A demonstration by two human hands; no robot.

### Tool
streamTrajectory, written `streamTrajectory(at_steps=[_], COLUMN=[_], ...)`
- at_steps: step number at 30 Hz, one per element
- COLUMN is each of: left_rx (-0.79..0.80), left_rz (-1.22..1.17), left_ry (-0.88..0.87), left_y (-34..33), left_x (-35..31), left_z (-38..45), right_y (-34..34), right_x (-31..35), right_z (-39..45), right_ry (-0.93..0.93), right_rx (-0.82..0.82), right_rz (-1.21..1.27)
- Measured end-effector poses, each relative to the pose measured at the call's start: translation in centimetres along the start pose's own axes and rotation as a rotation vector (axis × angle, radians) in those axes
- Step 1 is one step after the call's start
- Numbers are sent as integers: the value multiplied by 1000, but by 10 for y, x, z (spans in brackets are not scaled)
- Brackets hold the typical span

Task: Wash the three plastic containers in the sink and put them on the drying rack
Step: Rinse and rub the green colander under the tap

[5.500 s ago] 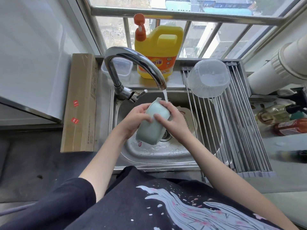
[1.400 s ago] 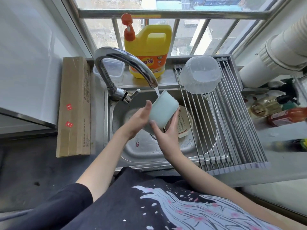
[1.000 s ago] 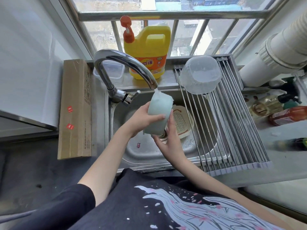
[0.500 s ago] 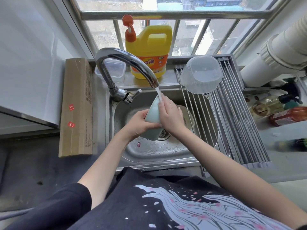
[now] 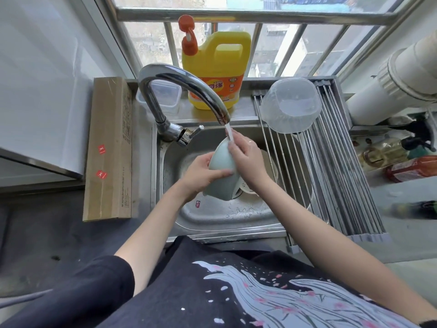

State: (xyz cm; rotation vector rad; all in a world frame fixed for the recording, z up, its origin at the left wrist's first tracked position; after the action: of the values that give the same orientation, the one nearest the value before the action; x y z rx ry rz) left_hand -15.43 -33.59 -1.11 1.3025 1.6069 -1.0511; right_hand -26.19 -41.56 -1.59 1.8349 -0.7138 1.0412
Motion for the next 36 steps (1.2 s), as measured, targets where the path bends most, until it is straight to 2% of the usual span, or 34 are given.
streamTrajectory(at_steps=[3, 7, 10, 12, 14, 16, 18, 19, 21, 23, 24, 27, 31, 34, 36], left_rx=[-68, -94, -176, -151, -105, -70, -28, -3, 53, 141, 149, 32, -69, -219, -347], left_rz=[-83, -82, -289, -417, -413, -350, -284, -270, -270, -233, -207, -143, -81, -199, -282], left_ry=[6, 12, -9, -37, -11, 21, 26, 33, 58, 100, 135, 208, 139, 36, -33], left_y=[10, 28, 40, 43, 40, 37, 37, 39, 42, 38, 33, 25, 25, 29, 31], left_x=[-3, 0, 9, 17, 21, 22, 20, 19, 18, 16, 15, 12, 9, 14, 19], left_z=[-1, 1, -1, -6, -12, -15, -16, -17, -18, -20, -21, -16, -8, -4, 1], right_y=[12, 11, 13, 19, 13, 3, 4, 8, 20, 26, 26, 22, 22, 17, 12], right_x=[-9, -12, -15, -22, -29, -28, -29, -30, -29, -26, -22, -13, -4, 5, 9], right_z=[0, 2, 0, -2, -9, -14, -11, -9, -7, -6, -7, -2, 3, 5, 5], right_ry=[-129, -222, -309, -401, -538, -573, -559, -523, -399, -230, -167, -47, 18, -63, -140], right_rx=[14, 119, 86, 47, 156, 264, 148, 61, -95, -172, -178, -170, -172, -79, -26], right_rz=[247, 260, 453, 484, 568, 713, 797, 762, 512, 286, 258, 303, 323, 348, 129])
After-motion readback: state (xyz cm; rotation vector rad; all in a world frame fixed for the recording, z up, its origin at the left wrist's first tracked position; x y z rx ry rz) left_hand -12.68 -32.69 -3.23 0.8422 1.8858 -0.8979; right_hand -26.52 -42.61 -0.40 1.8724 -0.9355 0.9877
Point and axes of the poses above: each hand's wrist, its own z-axis towards the middle knuckle, its own y-axis out of the back of the hand, x = y × z, the point moved 3 cm from there along z, towards the middle knuckle, and after that the axes turned 6 degrees about -y, right-handed, at the moved point
